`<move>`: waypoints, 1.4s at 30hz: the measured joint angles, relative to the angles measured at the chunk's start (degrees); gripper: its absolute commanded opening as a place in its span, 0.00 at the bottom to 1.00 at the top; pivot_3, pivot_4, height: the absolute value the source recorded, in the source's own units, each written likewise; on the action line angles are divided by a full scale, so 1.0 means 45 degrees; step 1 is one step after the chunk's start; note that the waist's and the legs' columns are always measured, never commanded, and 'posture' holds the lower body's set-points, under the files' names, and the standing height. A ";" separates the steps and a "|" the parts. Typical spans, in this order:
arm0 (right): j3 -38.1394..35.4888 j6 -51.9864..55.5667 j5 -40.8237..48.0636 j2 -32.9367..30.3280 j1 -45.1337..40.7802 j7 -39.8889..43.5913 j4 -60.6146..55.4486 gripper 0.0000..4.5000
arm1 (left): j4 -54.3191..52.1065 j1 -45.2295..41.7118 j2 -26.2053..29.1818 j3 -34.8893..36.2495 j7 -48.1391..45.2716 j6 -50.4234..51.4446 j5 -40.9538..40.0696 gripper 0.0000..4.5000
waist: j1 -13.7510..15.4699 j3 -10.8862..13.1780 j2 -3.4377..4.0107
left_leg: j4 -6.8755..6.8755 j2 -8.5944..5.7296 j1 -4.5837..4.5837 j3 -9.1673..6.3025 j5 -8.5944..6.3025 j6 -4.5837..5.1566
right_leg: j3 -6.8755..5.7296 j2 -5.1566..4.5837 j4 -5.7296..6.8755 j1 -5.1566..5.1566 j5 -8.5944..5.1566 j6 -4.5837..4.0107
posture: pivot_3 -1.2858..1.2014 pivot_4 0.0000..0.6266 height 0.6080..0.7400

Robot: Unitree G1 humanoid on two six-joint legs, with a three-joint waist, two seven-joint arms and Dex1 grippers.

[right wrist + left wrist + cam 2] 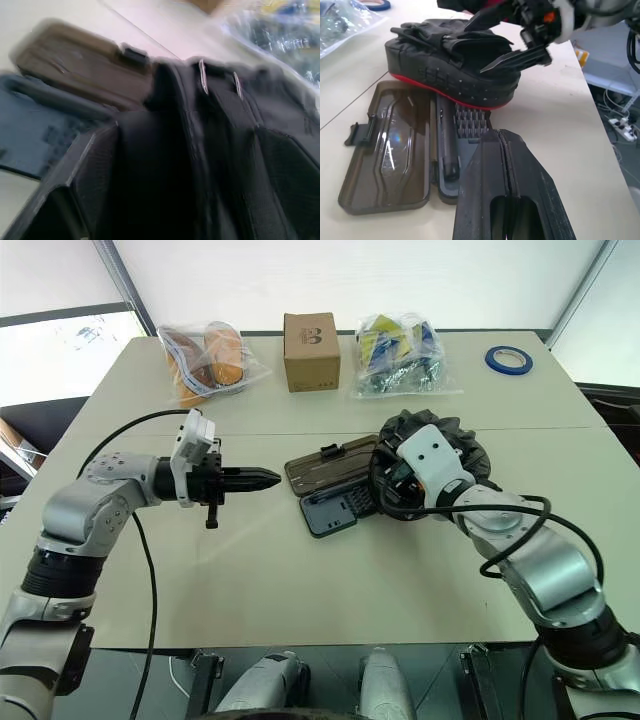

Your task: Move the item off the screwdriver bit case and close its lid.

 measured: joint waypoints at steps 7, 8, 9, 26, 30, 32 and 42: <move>0.0040 -0.1376 -0.1601 0.0783 0.0017 -0.0408 0.1245 0.99 | -0.0010 0.0370 -0.0029 0.0015 0.0345 -0.0164 0.0102 0.00 | 0.0095 -0.0010 -0.0016 | 0.0034 -0.0013 0.0023 -0.0016 0.0001 0.0001 | -0.0001 -0.0001 -0.0012 0.0063 0.0000 0.0000 | 0.52 0.24 1.00; -0.0027 -0.1389 -0.1676 0.0829 0.0018 -0.0431 0.1307 0.99 | -0.0015 0.0385 -0.0030 0.0016 0.0371 -0.0165 0.0102 0.00 | 0.0096 -0.0010 -0.0017 | 0.0035 -0.0013 0.0022 -0.0019 0.0001 0.0001 | -0.0001 -0.0001 -0.0012 0.0064 0.0000 0.0000 | 0.52 0.24 1.00; -0.0130 -0.1407 -0.1836 0.0931 0.0049 -0.0498 0.1328 0.99 | -0.0098 0.0429 -0.0025 0.0024 0.0423 -0.0168 0.0102 0.00 | 0.0092 -0.0010 -0.0017 | 0.0035 -0.0013 0.0023 -0.0020 0.0000 0.0001 | -0.0001 -0.0001 -0.0012 0.0064 0.0000 0.0000 | 0.52 0.24 1.00; -0.0643 -0.0611 -0.3490 0.1750 -0.0209 -0.0854 0.2402 0.00 | -0.0363 0.0684 -0.0134 0.0028 0.1036 -0.0198 0.0191 0.00 | 0.0128 -0.0022 -0.0037 | 0.0037 -0.0022 0.0035 -0.0047 0.0001 0.0001 | -0.0006 -0.0002 -0.0018 0.0095 0.0000 0.0000 | 0.52 0.24 1.00; -0.0685 -0.0162 -0.3594 0.1772 -0.0388 -0.0788 0.2393 0.00 | -0.0498 0.0767 -0.0262 0.0017 0.1227 -0.0204 0.0211 0.00 | 0.0132 -0.0023 -0.0038 | 0.0037 -0.0022 0.0038 -0.0053 0.0001 0.0001 | -0.0009 -0.0001 -0.0026 0.0104 0.0000 0.0000 | 0.52 0.24 1.00; -0.0676 -0.0096 -0.3710 0.1762 -0.0412 -0.0771 0.2393 0.00 | -0.0519 0.0813 -0.0275 0.0017 0.1286 -0.0205 0.0211 0.00 | 0.0137 -0.0024 -0.0039 | 0.0037 -0.0022 0.0039 -0.0054 0.0001 0.0001 | -0.0010 -0.0001 -0.0027 0.0107 0.0000 0.0000 | 0.52 0.24 1.00; -0.0877 -0.1879 -0.7275 0.0227 -0.0474 -0.2798 0.3958 0.00 | -0.0528 0.1017 -0.0552 0.0014 0.1534 -0.0305 0.0255 0.00 | 0.0156 0.0014 0.0024 | 0.0007 -0.0016 -0.0024 -0.0002 0.0001 -0.0001 | 0.0002 -0.0011 0.0006 -0.0025 0.0000 0.0000 | 0.52 0.24 1.00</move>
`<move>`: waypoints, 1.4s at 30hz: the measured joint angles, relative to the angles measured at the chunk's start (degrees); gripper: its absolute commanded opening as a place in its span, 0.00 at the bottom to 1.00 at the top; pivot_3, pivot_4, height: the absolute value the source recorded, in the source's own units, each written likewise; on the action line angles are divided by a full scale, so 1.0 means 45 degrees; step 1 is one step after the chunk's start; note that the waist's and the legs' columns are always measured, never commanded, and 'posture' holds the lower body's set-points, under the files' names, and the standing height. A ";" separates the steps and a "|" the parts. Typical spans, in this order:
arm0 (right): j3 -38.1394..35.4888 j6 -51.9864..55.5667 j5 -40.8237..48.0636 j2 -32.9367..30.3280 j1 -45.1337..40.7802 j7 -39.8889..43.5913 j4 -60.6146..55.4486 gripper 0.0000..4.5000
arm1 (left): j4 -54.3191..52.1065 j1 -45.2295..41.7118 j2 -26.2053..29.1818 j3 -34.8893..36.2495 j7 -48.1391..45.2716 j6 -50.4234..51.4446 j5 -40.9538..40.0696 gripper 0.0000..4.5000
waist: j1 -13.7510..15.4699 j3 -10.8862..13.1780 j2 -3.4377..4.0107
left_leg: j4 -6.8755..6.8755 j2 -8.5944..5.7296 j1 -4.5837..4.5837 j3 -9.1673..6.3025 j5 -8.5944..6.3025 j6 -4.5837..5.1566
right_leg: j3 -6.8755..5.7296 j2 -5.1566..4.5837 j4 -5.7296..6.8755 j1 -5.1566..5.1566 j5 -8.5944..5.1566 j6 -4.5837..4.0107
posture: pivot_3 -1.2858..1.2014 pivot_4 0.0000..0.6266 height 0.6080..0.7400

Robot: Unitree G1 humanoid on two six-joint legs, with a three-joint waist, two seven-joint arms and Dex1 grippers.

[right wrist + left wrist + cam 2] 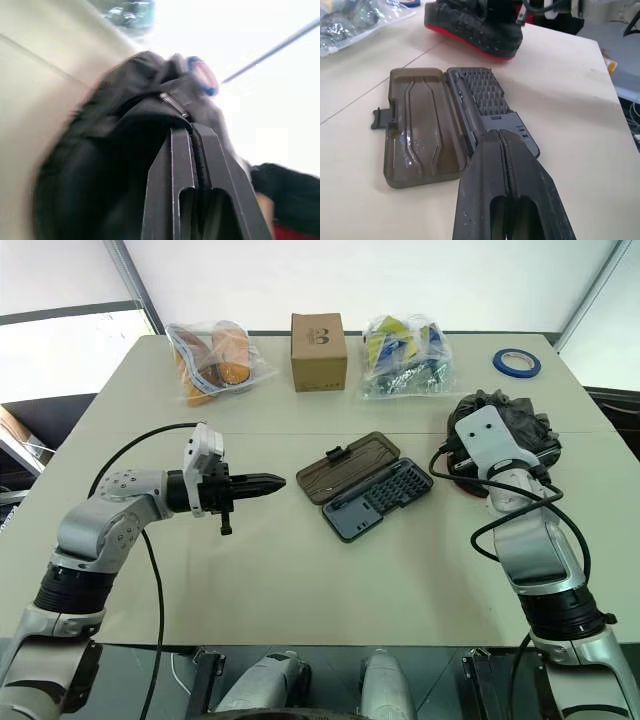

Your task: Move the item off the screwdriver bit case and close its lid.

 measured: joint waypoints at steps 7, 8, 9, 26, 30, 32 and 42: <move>-0.1378 -0.1546 -0.1552 -0.0618 0.0359 -0.0746 0.0760 0.00 | 0.0000 -0.0004 -0.0104 -0.0005 0.0174 -0.0189 0.0096 0.00 | -0.0237 0.0001 0.0001 | -0.0001 0.0007 -0.0004 0.0000 0.0001 -0.0001 | -0.0002 0.0008 0.0009 -0.0009 0.0000 0.0000 | 0.52 0.24 1.00; -0.1512 -0.1704 -0.1665 -0.0619 0.0511 -0.0751 0.0865 0.00 | 0.0000 -0.0004 -0.0106 -0.0006 0.0186 -0.0195 0.0097 0.00 | -0.0242 0.0001 0.0001 | 0.0000 0.0007 -0.0004 0.0003 0.0001 -0.0001 | 0.0000 0.0008 0.0011 -0.0009 0.0000 0.0000 | 0.52 0.24 1.00; -0.1681 -0.1867 -0.1759 -0.0632 0.0615 -0.0753 0.0994 0.00 | 0.0000 -0.0004 -0.0114 -0.0006 0.0191 -0.0200 0.0098 0.00 | -0.0248 0.0000 0.0001 | 0.0001 0.0007 -0.0004 0.0006 0.0001 -0.0001 | 0.0002 0.0007 0.0011 -0.0009 0.0000 0.0000 | 0.52 0.24 1.00; -0.3710 -0.4157 -0.3813 -0.1994 0.3095 -0.1247 0.2481 0.00 | -0.0114 0.0092 -0.0119 -0.0007 0.0206 -0.0181 0.0097 0.00 | -0.0429 0.0003 0.0023 | -0.0004 0.0020 0.0025 0.0043 0.0001 -0.0001 | 0.0029 0.0013 0.0030 -0.0002 0.0000 0.0000 | 0.52 0.24 1.00; -0.3284 -0.4179 -0.3822 -0.1146 0.3176 -0.0960 0.2218 0.00 | -0.0113 0.0089 -0.0181 -0.0031 0.0205 -0.0182 0.0097 0.00 | -0.0427 0.0005 0.0030 | -0.0004 0.0019 0.0026 0.0043 0.0001 -0.0001 | 0.0032 0.0014 0.0042 -0.0006 0.0000 0.0000 | 0.52 0.24 1.00; -0.3200 -0.4178 -0.3802 -0.0602 0.3415 -0.0797 0.2058 0.13 | -0.0113 0.0088 -0.0184 -0.0036 0.0204 -0.0184 0.0097 0.00 | -0.0389 0.0003 0.0028 | 0.0000 0.0018 0.0027 0.0035 0.0001 -0.0001 | 0.0030 0.0016 0.0044 -0.0001 0.0000 0.0000 | 0.52 0.24 1.00; -0.3055 -0.3207 -0.3852 0.0146 0.3831 0.0401 0.1281 1.00 | -0.0112 0.0090 -0.0197 -0.0037 0.0205 -0.0186 0.0098 0.00 | -0.0432 0.0006 0.0045 | -0.0004 0.0016 0.0038 0.0041 0.0001 -0.0001 | 0.0036 0.0016 0.0062 -0.0006 -0.0001 0.0000 | 0.52 0.24 1.00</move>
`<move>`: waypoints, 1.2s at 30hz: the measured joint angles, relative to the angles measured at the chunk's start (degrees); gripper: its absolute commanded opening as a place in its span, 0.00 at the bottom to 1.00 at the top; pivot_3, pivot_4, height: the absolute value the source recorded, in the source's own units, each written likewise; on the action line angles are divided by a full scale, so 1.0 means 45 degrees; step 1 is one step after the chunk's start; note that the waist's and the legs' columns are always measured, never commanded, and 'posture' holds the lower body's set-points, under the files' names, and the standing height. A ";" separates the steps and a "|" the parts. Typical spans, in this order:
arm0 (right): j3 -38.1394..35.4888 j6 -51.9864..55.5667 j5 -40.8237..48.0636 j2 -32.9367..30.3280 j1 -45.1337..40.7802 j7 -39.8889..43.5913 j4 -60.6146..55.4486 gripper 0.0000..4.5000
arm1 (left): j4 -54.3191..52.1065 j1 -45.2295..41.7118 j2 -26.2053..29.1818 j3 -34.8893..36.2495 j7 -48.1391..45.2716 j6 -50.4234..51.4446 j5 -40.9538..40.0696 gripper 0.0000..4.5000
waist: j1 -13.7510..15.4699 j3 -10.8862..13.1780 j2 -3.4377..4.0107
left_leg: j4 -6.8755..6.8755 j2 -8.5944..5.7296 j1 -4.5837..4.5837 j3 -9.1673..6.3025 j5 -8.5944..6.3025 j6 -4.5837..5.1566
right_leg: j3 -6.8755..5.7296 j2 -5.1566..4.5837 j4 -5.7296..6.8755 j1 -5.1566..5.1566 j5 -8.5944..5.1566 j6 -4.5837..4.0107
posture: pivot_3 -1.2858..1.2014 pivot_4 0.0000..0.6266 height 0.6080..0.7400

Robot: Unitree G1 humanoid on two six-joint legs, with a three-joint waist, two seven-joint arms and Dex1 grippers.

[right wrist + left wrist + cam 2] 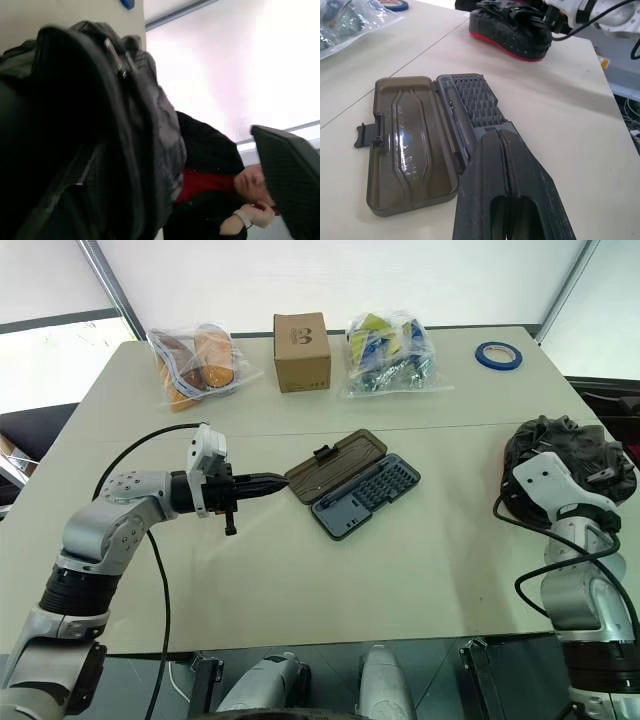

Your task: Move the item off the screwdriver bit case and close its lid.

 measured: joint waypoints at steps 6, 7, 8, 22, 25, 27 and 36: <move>-0.1724 0.2864 0.2307 -0.0769 0.0948 0.4567 -0.3380 1.00 | 0.0611 -0.0037 0.0037 0.0009 -0.0130 -0.0066 0.0048 0.00 | 0.0144 0.0000 0.0001 | 0.0014 -0.0007 -0.0008 -0.0003 -0.0001 0.0003 | 0.0000 -0.0005 -0.0006 0.0010 0.0000 0.0000 | 0.52 0.24 1.00; -0.2485 0.3777 0.3098 -0.1299 0.1207 0.5967 -0.4143 1.00 | 0.0930 -0.0093 0.0043 0.0009 -0.0234 -0.0105 0.0109 0.00 | 0.0205 0.0002 0.0004 | 0.0014 -0.0007 -0.0007 0.0001 -0.0002 0.0004 | 0.0000 -0.0006 -0.0009 0.0010 0.0000 0.0000 | 0.52 0.24 1.00; -0.3130 0.4437 0.3605 -0.1765 0.1321 0.6882 -0.4674 1.00 | 0.1194 -0.0161 0.0061 -0.0005 -0.0313 -0.0146 0.0147 0.00 | 0.0245 0.0003 0.0004 | 0.0015 -0.0005 -0.0007 -0.0001 -0.0002 0.0004 | -0.0001 -0.0002 -0.0013 0.0013 0.0000 0.0000 | 0.52 0.24 1.00; -0.2077 0.9681 1.0313 0.1942 -0.5300 0.8563 -0.7349 1.00 | 1.2236 -0.5602 -0.2648 -0.0714 0.0412 -0.5506 0.3881 0.00 | 0.0302 0.0003 -0.0046 | 0.0046 -0.0025 -0.0114 -0.0018 -0.0014 0.0024 | -0.0045 -0.0044 0.0027 -0.0062 0.0003 0.0004 | 0.52 0.24 1.00; -0.1121 0.9266 1.0415 0.2349 -0.5411 0.7844 -0.6812 1.00 | 1.4980 -0.6573 -0.3224 -0.1147 0.1008 -0.6814 0.5110 0.00 | 0.0257 0.0000 -0.0051 | 0.0150 -0.0056 -0.0232 -0.0019 -0.0030 0.0053 | -0.0049 -0.0062 0.0073 -0.0167 0.0004 0.0004 | 0.52 0.24 1.00; -0.0799 0.8996 1.0434 0.2386 -0.5408 0.7520 -0.6579 1.00 | 1.6125 -0.6995 -0.3517 -0.1250 0.1255 -0.7360 0.5670 0.00 | 0.0241 0.0000 -0.0051 | 0.0210 -0.0065 -0.0262 -0.0020 -0.0034 0.0060 | -0.0052 -0.0067 0.0093 -0.0188 0.0005 0.0005 | 0.52 0.24 1.00; -0.0543 0.8556 1.0588 0.2703 -0.4254 0.6108 -0.6685 1.00 | 1.7544 -0.8266 -0.4017 -0.0474 0.1091 -0.7554 0.5973 0.63 | 0.0165 -0.0001 -0.0052 | 0.0224 -0.0066 -0.0300 -0.0024 -0.0034 0.0061 | -0.0050 -0.0063 0.0155 -0.0217 0.0008 0.0011 | 0.52 0.24 1.00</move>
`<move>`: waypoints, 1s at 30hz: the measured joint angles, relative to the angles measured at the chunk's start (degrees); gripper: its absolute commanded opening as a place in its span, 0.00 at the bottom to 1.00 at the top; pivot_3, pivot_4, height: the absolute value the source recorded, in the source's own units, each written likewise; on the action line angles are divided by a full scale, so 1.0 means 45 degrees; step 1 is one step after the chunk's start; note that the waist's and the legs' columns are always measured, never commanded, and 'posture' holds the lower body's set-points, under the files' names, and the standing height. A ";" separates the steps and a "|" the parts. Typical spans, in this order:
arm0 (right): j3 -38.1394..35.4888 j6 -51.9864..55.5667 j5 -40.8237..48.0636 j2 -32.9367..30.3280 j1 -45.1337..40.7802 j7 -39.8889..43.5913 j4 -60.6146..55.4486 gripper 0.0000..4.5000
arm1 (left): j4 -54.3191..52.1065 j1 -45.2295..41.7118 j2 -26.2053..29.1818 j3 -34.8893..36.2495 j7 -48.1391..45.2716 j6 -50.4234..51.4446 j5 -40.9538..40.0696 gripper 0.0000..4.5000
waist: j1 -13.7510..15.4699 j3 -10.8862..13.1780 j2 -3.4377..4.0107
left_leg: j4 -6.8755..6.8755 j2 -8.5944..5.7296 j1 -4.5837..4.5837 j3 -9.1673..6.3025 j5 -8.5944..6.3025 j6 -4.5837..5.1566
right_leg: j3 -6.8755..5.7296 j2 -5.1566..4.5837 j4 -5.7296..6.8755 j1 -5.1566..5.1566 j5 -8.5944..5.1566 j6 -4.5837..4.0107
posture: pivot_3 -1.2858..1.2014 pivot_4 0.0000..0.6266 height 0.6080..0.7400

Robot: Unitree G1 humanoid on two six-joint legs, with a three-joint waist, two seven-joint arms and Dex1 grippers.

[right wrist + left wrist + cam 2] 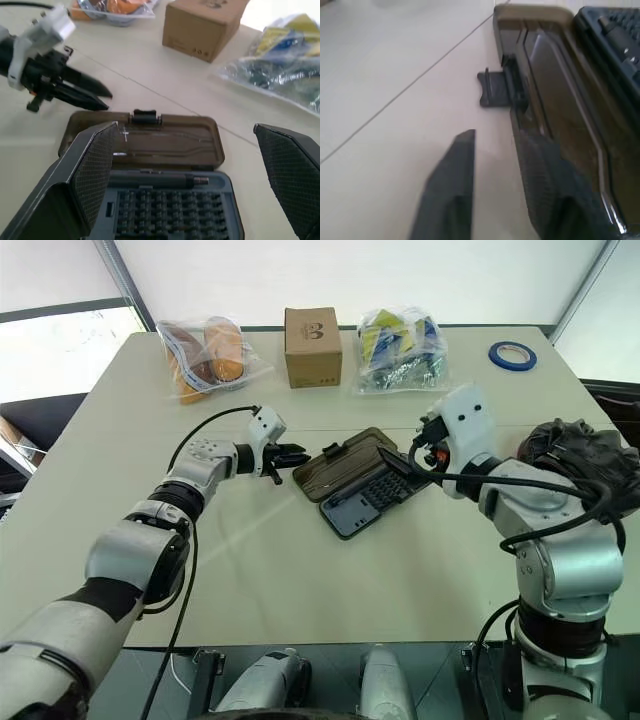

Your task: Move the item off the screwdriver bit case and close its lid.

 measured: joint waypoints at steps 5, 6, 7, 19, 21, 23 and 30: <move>-0.0036 -0.0366 0.0154 0.0093 0.0264 -0.0527 -0.0129 1.00 | 0.0004 0.0001 -0.0009 0.0249 -0.0045 0.0117 0.0017 0.99 | -0.0193 0.0000 0.0000 | -0.0004 0.0001 0.0002 -0.0011 0.0000 0.0000 | -0.0002 0.0002 0.0030 -0.0010 0.0000 0.0000 | 0.52 0.24 1.00; -0.0035 -0.0406 0.0184 0.0092 0.0332 -0.0584 -0.0128 1.00 | 0.0004 0.0001 -0.0013 0.0296 0.0010 0.0124 0.0049 0.99 | -0.0204 0.0000 0.0000 | -0.0004 0.0000 0.0002 -0.0011 0.0000 0.0000 | -0.0002 0.0001 0.0041 -0.0014 0.0000 0.0000 | 0.52 0.24 1.00; -0.0034 -0.0446 0.0202 0.0092 0.0371 -0.0647 -0.0122 1.00 | 0.0004 0.0001 -0.0017 0.0301 0.0082 0.0127 0.0136 0.99 | -0.0207 0.0000 0.0000 | -0.0004 0.0000 0.0002 -0.0011 0.0000 0.0000 | -0.0001 0.0001 0.0045 -0.0014 0.0000 0.0000 | 0.52 0.24 1.00; 0.0026 -0.1000 0.0453 0.0112 0.0563 -0.1423 -0.0009 1.00 | 0.0238 -0.0175 -0.0538 -0.0204 0.0984 0.1027 0.1539 0.87 | -0.0164 -0.0019 -0.0007 | 0.0004 -0.0016 0.0045 -0.0017 0.0000 0.0001 | 0.0004 -0.0009 0.0111 0.0005 0.0000 0.0000 | 0.52 0.24 1.00; 0.0023 -0.1000 0.0501 0.0170 0.0626 -0.1546 -0.0010 1.00 | 0.0236 -0.0237 -0.0634 -0.0107 0.0934 0.1302 0.1537 0.69 | -0.0155 -0.0022 -0.0007 | 0.0003 -0.0017 0.0054 -0.0018 -0.0001 0.0001 | 0.0006 -0.0009 0.0112 0.0012 0.0000 0.0000 | 0.52 0.24 1.00; 0.0021 -0.0999 0.0573 0.0226 0.0681 -0.1683 -0.0023 1.00 | 0.0216 -0.0243 -0.0790 -0.0063 0.0840 0.1446 0.1533 0.47 | -0.0147 -0.0027 -0.0010 | 0.0004 -0.0019 0.0071 -0.0018 -0.0001 0.0001 | 0.0006 -0.0010 0.0113 0.0028 0.0000 0.0000 | 0.52 0.24 1.00; -0.0222 -0.0995 0.0805 0.0219 0.0925 -0.1963 -0.0260 1.00 | 0.0100 -0.0237 -0.0711 -0.0074 0.0679 0.1479 0.1721 0.01 | -0.0161 -0.0037 -0.0019 | 0.0002 -0.0019 0.0083 -0.0012 -0.0001 0.0002 | 0.0014 -0.0010 0.0115 0.0033 0.0000 0.0000 | 0.52 0.24 1.00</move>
